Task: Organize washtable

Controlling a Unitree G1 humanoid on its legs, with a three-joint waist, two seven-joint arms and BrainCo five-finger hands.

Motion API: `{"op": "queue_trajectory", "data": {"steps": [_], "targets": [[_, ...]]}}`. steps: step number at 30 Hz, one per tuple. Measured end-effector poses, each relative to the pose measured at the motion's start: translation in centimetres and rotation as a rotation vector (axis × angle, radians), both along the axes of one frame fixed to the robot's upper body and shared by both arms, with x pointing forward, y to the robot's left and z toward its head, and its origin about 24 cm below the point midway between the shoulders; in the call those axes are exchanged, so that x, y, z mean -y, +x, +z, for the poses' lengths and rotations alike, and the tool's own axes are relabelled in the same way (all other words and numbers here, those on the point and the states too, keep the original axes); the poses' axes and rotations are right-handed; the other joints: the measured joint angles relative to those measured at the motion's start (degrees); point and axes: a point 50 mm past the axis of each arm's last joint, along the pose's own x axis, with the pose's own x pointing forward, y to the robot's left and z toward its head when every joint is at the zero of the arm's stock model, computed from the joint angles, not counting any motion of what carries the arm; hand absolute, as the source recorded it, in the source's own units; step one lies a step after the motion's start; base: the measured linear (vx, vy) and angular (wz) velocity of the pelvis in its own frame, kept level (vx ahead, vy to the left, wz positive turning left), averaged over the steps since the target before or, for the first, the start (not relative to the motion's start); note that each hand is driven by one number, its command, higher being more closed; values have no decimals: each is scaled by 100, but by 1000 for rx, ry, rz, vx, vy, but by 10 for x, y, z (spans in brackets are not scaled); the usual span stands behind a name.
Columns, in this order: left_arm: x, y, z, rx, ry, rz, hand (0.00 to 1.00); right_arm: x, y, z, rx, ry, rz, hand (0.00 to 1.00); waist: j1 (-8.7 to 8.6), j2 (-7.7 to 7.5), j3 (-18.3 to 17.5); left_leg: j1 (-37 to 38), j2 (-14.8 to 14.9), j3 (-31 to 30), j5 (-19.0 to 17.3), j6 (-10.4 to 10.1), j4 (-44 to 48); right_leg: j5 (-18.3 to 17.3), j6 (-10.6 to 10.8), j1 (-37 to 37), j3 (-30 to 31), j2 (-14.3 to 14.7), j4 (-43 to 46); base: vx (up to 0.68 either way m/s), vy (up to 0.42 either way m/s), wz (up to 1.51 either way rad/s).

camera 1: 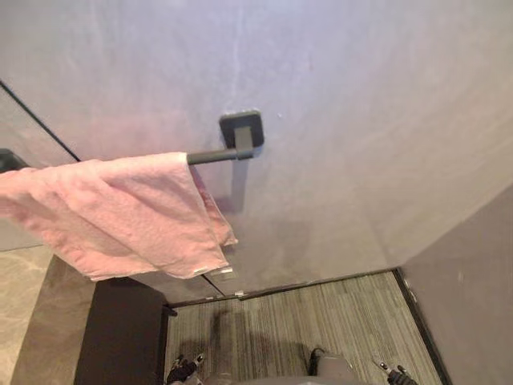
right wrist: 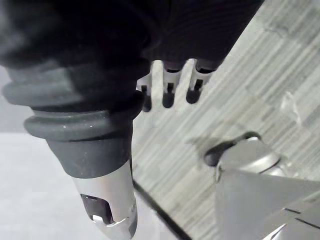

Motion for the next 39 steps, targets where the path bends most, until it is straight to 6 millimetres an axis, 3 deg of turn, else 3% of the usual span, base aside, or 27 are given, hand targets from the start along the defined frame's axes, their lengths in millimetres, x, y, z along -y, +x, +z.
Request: {"op": "queue_trajectory", "data": {"steps": [1, 2, 3, 6, 12, 15, 19, 21, 23, 24, 34, 39], "targets": [[0, 0, 0, 0, 0, -1, 0, 0, 1, 0, 1, 1, 1, 0, 4, 11, 1, -48, -100, -37, 7, 4, -220, 12, 42, 82, -52, -26, -51, 84, 145, 41], [2, -1, 0, -4, -4, -8, 0, 2, 3, 1, 5, -6, 3, 0, 11, 136, -17, -113, -211, -138, 189, 76, -599, 9, 138, 184, -130, 18, -77, 82, 164, 10], [-3, -2, 0, -11, 8, -21, 0, -7, 7, -1, 14, 16, 10, 0, 100, 69, -60, -72, -298, -57, 194, 343, -503, -8, 257, 257, -25, 21, -143, 91, 150, 5], [-17, -6, 1, -28, 41, -29, 0, -25, 5, -6, 5, 62, 28, 0, 139, -72, -106, -76, -485, -141, 93, 445, -486, 127, 411, 501, 15, -82, -557, 123, 183, 12], [-23, 0, 3, -21, 60, 17, 0, -29, 4, -7, -2, 68, 31, 0, 133, -75, -144, -56, -610, -271, 57, 507, -491, 334, 470, 802, -107, -136, -1075, 50, 68, 8], [-34, 21, 14, 63, 125, 45, 0, -28, 4, -7, -23, 46, 86, 0, 100, 57, -190, -66, -580, -344, 58, 508, -512, 335, 470, 802, -170, -97, -1121, 2, -14, 9], [-61, 70, 59, 332, 306, -29, 0, -25, 18, -2, -10, -5, 220, 0, 129, 156, -245, -154, -515, -454, 59, 509, -515, 364, 436, 799, -257, -24, -1185, 8, -18, 9], [-84, 99, 103, 524, 440, -79, 0, -23, 32, 2, 18, -31, 281, 0, 160, 144, -251, -156, -474, -451, 59, 509, -520, 398, 388, 815, -257, 28, -1239, 6, -21, -5], [-95, 116, 140, 667, 533, -121, 0, -17, 40, 6, 37, -58, 315, 0, 166, 146, -252, -153, -470, -449, 59, 509, -521, 424, 375, 861, -254, 38, -1286, 5, -4, -2], [-100, 126, 168, 775, 603, -150, 0, -15, 44, 7, 42, -72, 340, 0, 166, 152, -262, -122, -470, -451, 59, 510, -521, 477, 299, 937, -251, 52, -1381, 0, 0, 0], [-92, 133, 241, 1051, 820, -155, 0, -15, 36, 6, 21, -62, 384, 0, 304, 196, -297, 49, -469, -456, 64, 522, -517, 640, 208, 1207, -227, 80, -1664, -32, 0, 0], [-90, 133, 249, 1113, 799, -165, 0, -15, 19, 2, -26, -53, 404, 0, 303, 223, -314, 56, -455, -466, 85, 550, -527, 665, 250, 1198, -217, 95, -1673, -67, -14, -1]]}}
